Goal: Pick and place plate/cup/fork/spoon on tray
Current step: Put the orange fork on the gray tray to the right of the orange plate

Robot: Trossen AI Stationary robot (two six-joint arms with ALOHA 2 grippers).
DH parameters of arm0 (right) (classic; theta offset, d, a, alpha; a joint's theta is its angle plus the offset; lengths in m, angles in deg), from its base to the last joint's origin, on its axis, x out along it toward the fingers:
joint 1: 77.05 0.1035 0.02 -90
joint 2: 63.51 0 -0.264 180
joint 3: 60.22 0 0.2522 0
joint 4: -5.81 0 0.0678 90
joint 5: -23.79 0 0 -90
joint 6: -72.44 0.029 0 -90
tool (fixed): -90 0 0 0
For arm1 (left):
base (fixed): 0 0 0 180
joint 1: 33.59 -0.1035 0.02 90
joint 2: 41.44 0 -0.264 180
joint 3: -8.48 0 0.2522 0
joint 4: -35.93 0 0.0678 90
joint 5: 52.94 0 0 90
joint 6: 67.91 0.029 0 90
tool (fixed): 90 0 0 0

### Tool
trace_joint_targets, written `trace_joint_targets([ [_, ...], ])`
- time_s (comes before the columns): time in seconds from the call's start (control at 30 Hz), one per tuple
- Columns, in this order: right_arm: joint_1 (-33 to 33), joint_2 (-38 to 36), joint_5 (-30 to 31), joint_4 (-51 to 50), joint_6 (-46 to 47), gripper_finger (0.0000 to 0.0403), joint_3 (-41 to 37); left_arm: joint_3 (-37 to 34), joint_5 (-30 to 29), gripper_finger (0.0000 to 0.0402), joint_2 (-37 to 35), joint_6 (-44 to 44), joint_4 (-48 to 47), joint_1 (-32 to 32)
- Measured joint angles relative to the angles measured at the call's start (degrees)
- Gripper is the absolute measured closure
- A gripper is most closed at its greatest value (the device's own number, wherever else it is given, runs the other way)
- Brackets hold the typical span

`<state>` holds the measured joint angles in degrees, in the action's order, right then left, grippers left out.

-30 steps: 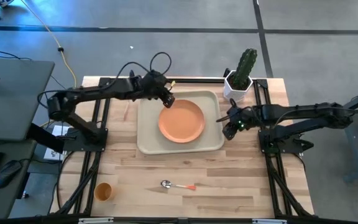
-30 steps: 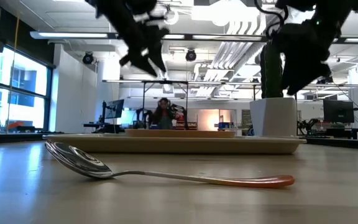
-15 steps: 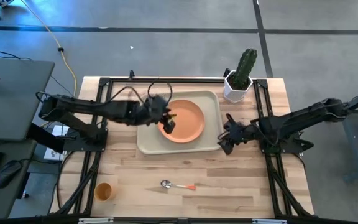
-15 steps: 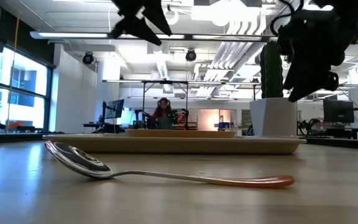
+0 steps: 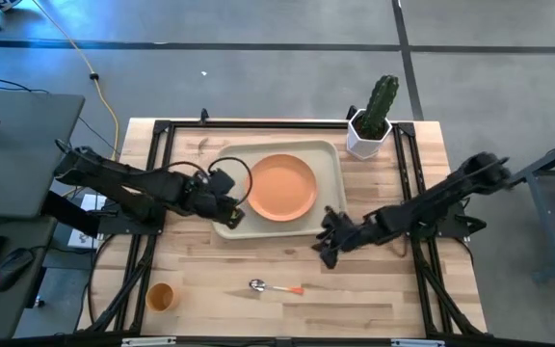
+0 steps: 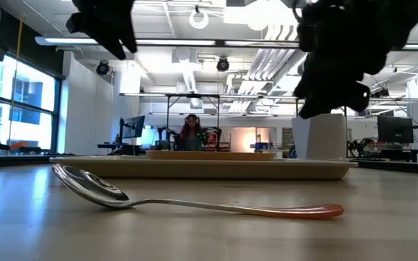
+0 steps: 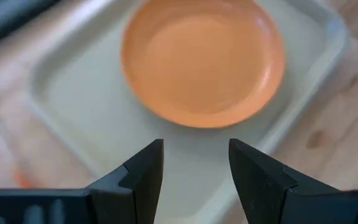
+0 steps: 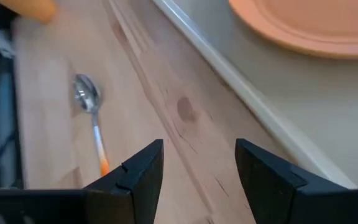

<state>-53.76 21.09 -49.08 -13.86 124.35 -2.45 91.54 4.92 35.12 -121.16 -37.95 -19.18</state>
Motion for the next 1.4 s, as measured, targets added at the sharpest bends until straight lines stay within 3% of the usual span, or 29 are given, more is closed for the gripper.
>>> trace_joint_targets([
  [0.27,0.73,18.40,1.50,-16.72,0.41,0.0213,25.12,-1.08,-4.32,0.0232,-11.30,6.74,-7.12,2.56],
  [0.47,0.69,29.70,1.40,-27.13,-5.38,0.0213,40.45,-10.41,-8.46,0.0232,-21.98,4.60,-6.23,8.18],
  [0.63,0.33,37.01,-0.83,-34.01,-6.40,0.0213,49.40,-18.15,-6.20,0.0232,-27.01,2.74,1.32,10.93],
  [0.83,-1.14,41.72,-3.90,-37.70,-10.90,0.0213,58.85,-25.51,-6.02,0.0232,-27.68,2.42,13.98,13.85],
  [1.03,-2.11,42.94,-4.33,-37.44,-15.91,0.0213,63.93,-30.27,-5.76,0.0232,-25.88,2.39,24.06,17.01],
  [1.23,-2.42,42.94,-8.44,-33.61,-17.29,0.0213,63.93,-30.73,-5.64,0.0232,-23.86,2.72,26.24,20.69],
  [1.4,-2.40,42.94,-5.94,-35.48,-11.82,0.0213,64.31,-30.75,-5.17,0.0232,-22.92,8.63,33.29,23.88],
])
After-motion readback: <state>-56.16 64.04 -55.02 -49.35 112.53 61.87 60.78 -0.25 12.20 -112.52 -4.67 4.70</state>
